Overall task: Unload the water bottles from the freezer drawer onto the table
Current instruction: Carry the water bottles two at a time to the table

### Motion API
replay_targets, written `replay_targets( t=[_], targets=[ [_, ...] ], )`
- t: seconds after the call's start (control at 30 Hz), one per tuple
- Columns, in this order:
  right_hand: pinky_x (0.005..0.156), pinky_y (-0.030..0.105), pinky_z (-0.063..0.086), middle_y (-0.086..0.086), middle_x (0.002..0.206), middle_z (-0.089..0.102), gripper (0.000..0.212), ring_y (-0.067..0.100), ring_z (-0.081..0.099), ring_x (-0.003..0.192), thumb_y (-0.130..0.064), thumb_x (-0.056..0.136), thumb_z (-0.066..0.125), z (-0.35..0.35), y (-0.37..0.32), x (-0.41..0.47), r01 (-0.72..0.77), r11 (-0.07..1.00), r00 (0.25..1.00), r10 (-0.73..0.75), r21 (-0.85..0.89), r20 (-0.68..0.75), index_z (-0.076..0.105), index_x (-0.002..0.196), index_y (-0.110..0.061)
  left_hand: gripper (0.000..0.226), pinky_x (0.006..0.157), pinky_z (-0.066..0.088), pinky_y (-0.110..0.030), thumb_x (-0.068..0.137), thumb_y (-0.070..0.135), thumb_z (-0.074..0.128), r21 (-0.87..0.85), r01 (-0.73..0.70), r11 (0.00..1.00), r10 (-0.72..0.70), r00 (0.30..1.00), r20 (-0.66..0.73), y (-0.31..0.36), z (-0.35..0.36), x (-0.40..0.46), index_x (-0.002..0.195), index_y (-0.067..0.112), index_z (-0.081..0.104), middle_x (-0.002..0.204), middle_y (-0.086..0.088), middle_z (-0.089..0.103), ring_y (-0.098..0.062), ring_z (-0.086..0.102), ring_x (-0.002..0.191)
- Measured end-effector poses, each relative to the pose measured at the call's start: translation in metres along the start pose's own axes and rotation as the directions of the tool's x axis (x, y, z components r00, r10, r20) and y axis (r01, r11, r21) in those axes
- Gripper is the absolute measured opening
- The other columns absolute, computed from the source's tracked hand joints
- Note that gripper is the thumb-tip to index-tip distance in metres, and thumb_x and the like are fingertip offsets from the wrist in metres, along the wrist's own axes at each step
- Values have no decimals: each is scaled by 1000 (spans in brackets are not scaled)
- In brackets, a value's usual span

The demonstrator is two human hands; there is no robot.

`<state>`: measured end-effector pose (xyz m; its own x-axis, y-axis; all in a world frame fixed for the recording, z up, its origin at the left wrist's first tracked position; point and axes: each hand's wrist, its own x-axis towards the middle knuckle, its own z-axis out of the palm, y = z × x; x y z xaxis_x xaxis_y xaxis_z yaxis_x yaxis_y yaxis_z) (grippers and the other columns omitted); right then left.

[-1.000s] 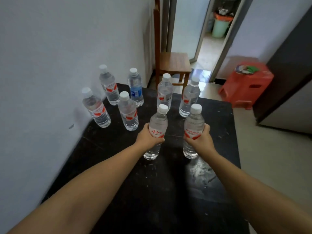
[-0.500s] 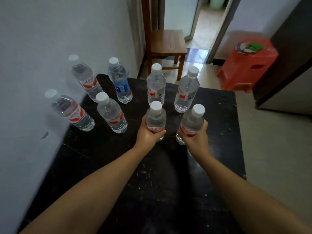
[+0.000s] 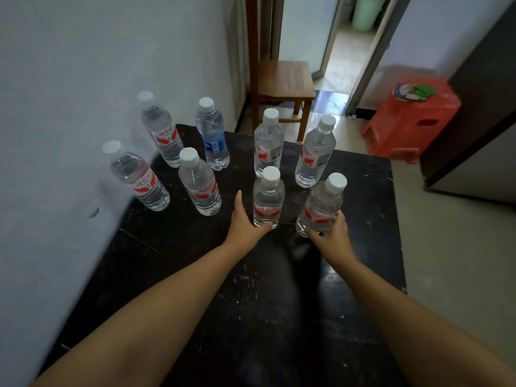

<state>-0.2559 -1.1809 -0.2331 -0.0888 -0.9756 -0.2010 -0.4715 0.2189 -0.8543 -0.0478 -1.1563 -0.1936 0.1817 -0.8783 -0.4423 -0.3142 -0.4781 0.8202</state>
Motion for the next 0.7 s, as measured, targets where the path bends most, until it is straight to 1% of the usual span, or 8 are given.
replay_targets(
  t=[0.1,0.17,0.27,0.37,0.47,0.57,0.63,0.7],
  targets=[
    [106,37,40,19,144,40,82,31,44,130,-24,79,76,-1,13,-13,-171,964,978,192,-204,88,31,145,-5,105,112,35,-40,82,21,72,14,54,998,-54,998,-16,-6,-16,-18,152,29,-7,153,-13,28,-25,36,138],
    [97,35,46,20,134,52,63,32,54,120,-23,83,71,0,12,-27,-179,909,942,269,-376,202,44,136,-2,90,103,44,-36,88,20,66,24,73,997,-71,994,-84,-13,-29,-33,152,28,3,142,-11,44,-23,51,125],
    [91,30,46,15,126,61,46,28,60,114,-20,86,65,8,-5,-51,-34,878,925,208,-478,317,55,128,-3,53,91,50,-32,92,21,59,146,69,987,-46,988,-150,-28,-48,-60,141,17,38,110,-5,65,-19,62,102],
    [97,31,43,14,124,63,38,27,59,115,-18,89,62,27,-30,-81,139,847,905,102,-513,414,58,124,-3,22,83,53,-33,92,25,59,350,97,932,-49,988,-143,-51,-69,-100,112,17,58,92,0,64,-16,64,88],
    [94,31,46,13,117,66,27,26,61,109,-16,91,55,50,-56,-118,315,783,856,9,-536,517,63,115,-7,12,81,55,-37,91,30,57,547,146,824,-86,987,-133,-81,-89,-146,96,20,60,91,1,64,-16,63,83],
    [81,32,50,8,108,68,25,26,64,98,-22,93,48,77,-77,-172,531,664,776,-131,-527,617,64,112,-16,12,78,55,-38,93,29,52,592,173,787,-55,976,-212,-117,-107,-200,92,19,57,89,0,63,-18,62,81],
    [78,33,50,5,105,69,24,27,64,95,-26,94,45,97,-85,-212,673,548,681,-197,-497,705,62,111,-19,13,74,51,-39,94,27,49,575,195,795,-26,957,-288,-145,-118,-239,89,16,54,87,-3,61,-22,61,80],
    [75,35,48,6,102,67,24,29,63,93,-30,95,44,115,-89,-248,775,440,576,-197,-454,793,60,107,-18,14,75,50,-42,94,25,48,551,230,802,-38,941,-337,-170,-126,-277,90,12,53,88,-7,60,-27,61,83]
  ],
)
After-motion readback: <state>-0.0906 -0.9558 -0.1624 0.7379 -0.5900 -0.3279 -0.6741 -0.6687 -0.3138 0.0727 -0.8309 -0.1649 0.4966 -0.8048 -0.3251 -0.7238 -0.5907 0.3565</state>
